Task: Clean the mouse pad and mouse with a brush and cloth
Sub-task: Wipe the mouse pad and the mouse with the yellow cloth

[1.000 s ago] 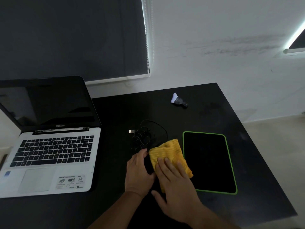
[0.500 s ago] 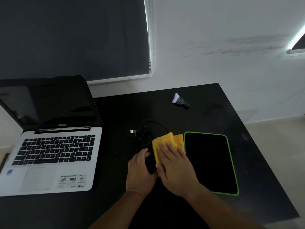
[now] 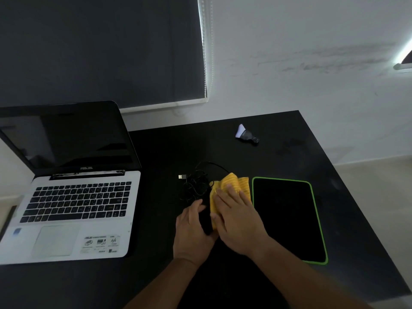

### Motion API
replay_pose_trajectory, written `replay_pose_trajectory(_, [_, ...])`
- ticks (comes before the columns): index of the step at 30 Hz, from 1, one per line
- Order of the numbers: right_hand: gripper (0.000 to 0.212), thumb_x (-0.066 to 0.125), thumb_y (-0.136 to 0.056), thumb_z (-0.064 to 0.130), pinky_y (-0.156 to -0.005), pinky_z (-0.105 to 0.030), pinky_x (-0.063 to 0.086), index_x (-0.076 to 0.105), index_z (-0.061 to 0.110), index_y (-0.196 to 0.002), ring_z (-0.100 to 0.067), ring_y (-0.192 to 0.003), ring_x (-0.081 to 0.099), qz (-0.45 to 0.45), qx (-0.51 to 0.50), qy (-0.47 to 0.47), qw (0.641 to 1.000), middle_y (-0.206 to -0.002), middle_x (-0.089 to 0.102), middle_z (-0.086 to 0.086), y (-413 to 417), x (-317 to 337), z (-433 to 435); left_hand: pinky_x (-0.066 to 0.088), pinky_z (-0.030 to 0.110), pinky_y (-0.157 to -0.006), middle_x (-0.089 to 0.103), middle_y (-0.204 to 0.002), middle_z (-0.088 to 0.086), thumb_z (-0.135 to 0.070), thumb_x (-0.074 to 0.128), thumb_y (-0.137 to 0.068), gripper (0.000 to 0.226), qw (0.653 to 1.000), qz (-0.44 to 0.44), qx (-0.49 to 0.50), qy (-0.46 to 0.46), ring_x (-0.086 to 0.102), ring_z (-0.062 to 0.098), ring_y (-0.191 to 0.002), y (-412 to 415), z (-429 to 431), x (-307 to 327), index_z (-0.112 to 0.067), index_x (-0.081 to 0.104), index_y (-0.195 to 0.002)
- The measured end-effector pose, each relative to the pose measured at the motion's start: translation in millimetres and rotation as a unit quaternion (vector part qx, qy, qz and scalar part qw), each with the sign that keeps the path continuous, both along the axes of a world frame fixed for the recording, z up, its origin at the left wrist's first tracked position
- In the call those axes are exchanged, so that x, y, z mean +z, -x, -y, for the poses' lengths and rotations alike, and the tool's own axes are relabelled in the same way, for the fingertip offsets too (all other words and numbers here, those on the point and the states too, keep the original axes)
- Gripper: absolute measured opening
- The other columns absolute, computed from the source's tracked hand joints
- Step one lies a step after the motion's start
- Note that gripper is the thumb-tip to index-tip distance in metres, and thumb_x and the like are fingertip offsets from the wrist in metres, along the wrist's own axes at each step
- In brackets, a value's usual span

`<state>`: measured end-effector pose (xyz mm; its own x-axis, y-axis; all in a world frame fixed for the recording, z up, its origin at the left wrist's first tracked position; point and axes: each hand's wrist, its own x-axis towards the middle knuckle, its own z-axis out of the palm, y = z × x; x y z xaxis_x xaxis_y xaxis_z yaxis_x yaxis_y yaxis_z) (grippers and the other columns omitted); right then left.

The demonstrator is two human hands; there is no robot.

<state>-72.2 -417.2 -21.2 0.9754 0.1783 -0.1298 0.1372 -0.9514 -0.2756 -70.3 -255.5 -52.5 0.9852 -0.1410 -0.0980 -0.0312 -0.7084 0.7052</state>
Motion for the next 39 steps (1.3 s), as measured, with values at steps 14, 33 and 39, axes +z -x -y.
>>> replay_pose_trajectory(14, [0.026, 0.056, -0.101, 0.042, -0.125, -0.04, 0.023, 0.077, 0.027, -0.107, 0.008, -0.137, 0.044, 0.073, 0.073, -0.213, 0.972, -0.119, 0.073, 0.016, 40, -7, 19, 0.035, 0.035, -0.112, 0.05, -0.142, -0.002, -0.043, 0.079, -0.082, 0.085, 0.999, -0.017, -0.015, -0.027, 0.041, 0.015, -0.132, 0, -2, -5, -0.023, 0.034, -0.152])
replay_pose_trajectory(33, [0.045, 0.046, -0.093, 0.062, -0.095, -0.05, 0.037, 0.05, 0.038, -0.13, -0.026, -0.113, 0.036, -0.066, -0.218, -0.002, 0.974, -0.123, 0.034, 0.003, 16, -8, 45, 0.041, 0.05, -0.112, 0.044, -0.137, -0.012, -0.035, 0.045, -0.085, 0.043, 0.994, 0.029, -0.025, 0.099, 0.04, 0.009, -0.134, 9, -11, -3, -0.03, 0.057, -0.125])
replay_pose_trajectory(39, [0.014, 0.053, -0.091, 0.044, -0.087, -0.04, 0.033, 0.06, 0.034, -0.096, -0.015, -0.105, 0.041, -0.054, -0.217, -0.104, 0.969, -0.103, 0.051, 0.015, 21, 1, 43, 0.051, 0.041, -0.085, 0.041, -0.108, -0.013, -0.057, 0.055, -0.087, 0.029, 0.996, 0.088, 0.006, 0.002, 0.045, 0.011, -0.098, 36, 19, 17, -0.033, 0.052, -0.104])
